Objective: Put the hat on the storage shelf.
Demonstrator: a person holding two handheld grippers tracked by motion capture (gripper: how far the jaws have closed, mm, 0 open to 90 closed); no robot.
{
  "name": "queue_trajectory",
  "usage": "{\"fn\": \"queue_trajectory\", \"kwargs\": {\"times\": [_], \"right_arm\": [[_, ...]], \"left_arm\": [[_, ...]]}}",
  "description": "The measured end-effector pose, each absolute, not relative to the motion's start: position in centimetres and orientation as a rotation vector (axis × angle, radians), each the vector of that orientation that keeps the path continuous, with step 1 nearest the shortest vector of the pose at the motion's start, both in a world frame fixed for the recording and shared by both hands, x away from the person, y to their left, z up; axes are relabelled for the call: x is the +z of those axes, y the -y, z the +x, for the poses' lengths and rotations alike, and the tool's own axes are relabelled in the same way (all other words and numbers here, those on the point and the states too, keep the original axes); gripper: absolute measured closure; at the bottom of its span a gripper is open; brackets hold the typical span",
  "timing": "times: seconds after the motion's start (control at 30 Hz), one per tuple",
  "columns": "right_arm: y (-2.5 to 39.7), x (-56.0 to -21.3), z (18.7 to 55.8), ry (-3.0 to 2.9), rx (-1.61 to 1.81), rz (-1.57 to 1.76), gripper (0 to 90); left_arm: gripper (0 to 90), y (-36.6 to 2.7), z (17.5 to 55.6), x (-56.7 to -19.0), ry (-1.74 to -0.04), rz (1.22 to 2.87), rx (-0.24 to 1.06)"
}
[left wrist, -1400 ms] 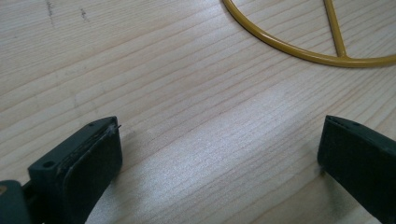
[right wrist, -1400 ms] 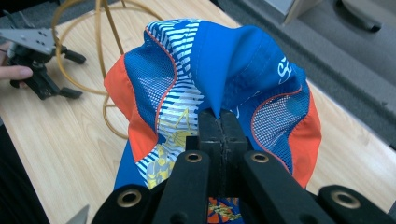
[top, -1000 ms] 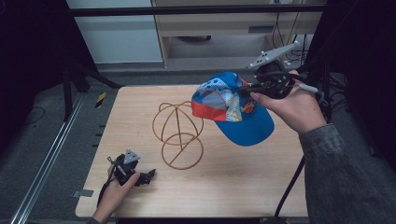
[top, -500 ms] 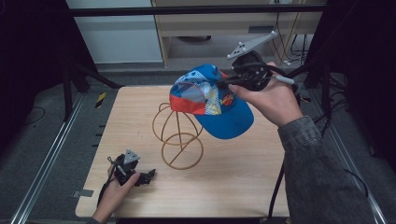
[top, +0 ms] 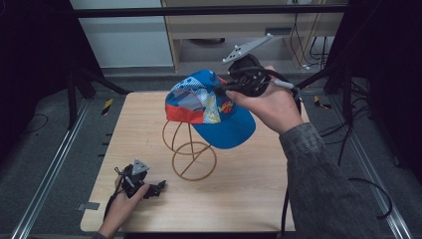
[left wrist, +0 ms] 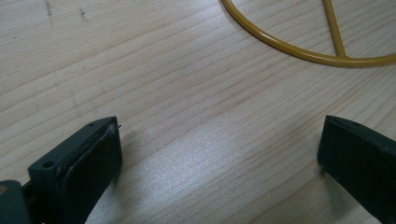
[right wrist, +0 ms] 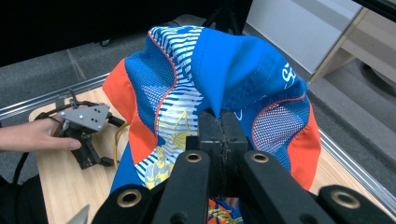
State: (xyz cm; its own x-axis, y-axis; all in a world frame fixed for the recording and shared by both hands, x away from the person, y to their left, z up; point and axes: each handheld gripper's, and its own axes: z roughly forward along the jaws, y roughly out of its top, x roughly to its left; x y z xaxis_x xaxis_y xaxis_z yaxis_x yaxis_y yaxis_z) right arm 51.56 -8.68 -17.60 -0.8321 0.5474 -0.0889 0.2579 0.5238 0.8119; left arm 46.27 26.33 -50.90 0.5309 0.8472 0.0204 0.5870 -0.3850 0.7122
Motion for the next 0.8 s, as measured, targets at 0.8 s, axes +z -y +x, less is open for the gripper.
{"fn": "queue_trajectory", "kwargs": {"times": [0.8], "right_arm": [[5.5,-18.3,52.0,-2.484,1.207,0.614,90.0]], "left_arm": [[0.0,-26.3,46.3,-50.9,-1.157,2.112,0.509]]}}
